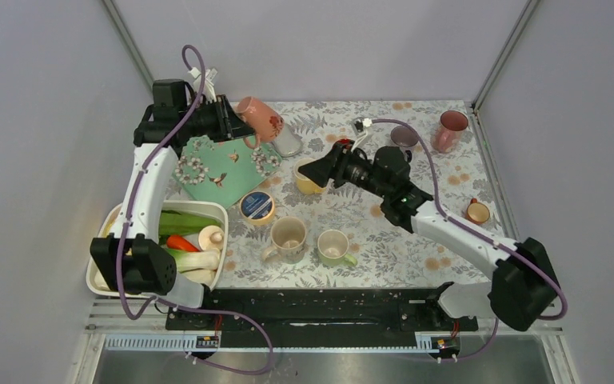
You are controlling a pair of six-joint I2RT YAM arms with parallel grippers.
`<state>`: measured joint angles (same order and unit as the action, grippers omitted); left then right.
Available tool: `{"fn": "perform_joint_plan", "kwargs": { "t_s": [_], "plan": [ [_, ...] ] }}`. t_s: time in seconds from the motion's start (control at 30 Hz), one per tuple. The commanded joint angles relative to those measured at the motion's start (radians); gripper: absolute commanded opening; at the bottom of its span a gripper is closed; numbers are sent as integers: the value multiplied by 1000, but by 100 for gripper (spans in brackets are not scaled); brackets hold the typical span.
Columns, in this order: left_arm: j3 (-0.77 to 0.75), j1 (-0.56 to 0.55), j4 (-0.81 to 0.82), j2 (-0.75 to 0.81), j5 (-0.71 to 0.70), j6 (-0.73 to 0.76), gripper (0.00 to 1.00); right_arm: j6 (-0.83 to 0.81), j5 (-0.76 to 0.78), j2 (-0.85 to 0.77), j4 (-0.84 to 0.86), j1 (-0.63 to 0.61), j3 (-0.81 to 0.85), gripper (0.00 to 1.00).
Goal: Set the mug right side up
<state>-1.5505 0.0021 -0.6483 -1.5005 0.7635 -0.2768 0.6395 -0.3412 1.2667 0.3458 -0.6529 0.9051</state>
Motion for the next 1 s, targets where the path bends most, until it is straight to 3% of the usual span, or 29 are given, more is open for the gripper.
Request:
{"fn": "perform_joint_plan", "kwargs": {
  "t_s": [0.0, 0.5, 0.57, 0.7, 0.73, 0.77, 0.87, 0.93, 0.97],
  "plan": [
    [-66, -43, 68, 86, 161, -79, 0, 184, 28, 88, 367, -29, 43, 72],
    [38, -211, 35, 176, 255, -91, 0, 314, 38, 213, 608, -35, 118, 68],
    [61, -236, 36, 176, 262, -87, 0, 328, 38, 216, 685, -36, 115, 55],
    [100, -245, 42, 159, 297, -110, 0, 247, 57, 165, 639, -35, 114, 7],
    [105, -243, 43, 155, 292, -111, 0, 214, 62, 145, 591, -34, 114, 0],
    [106, -241, 37, 151, 276, -102, 1, 181, 69, 123, 541, -32, 111, 0],
    [50, -229, -60, 128, 174, 5, 70, 31, 105, 30, 309, -16, 111, 0],
    [8, -216, -126, 122, 64, 111, 97, -142, 167, -49, 43, -12, 150, 0],
    [-3, -208, -147, 126, 2, 167, 99, -232, 213, -76, -175, -12, 187, 0]
  ]
}}
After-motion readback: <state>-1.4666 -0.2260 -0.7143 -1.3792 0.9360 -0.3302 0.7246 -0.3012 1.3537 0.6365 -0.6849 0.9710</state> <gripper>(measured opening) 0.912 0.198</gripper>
